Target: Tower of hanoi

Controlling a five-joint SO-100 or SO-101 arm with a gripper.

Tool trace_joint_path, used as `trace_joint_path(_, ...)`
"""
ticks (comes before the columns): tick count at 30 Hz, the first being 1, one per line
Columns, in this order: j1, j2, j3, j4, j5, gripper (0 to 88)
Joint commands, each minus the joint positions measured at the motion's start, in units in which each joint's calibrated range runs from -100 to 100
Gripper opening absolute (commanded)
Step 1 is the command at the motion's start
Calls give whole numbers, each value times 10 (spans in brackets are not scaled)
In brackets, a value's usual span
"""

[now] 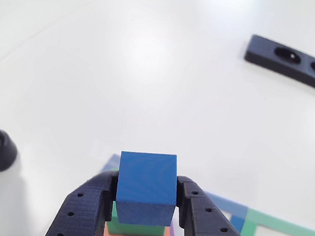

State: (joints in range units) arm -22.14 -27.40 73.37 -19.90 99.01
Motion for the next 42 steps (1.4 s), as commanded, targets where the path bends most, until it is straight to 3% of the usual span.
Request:
trace_joint_path(1,-7,26,-6,-53,10,19)
trace_joint_path(42,-11,167,-104,-90,10,26)
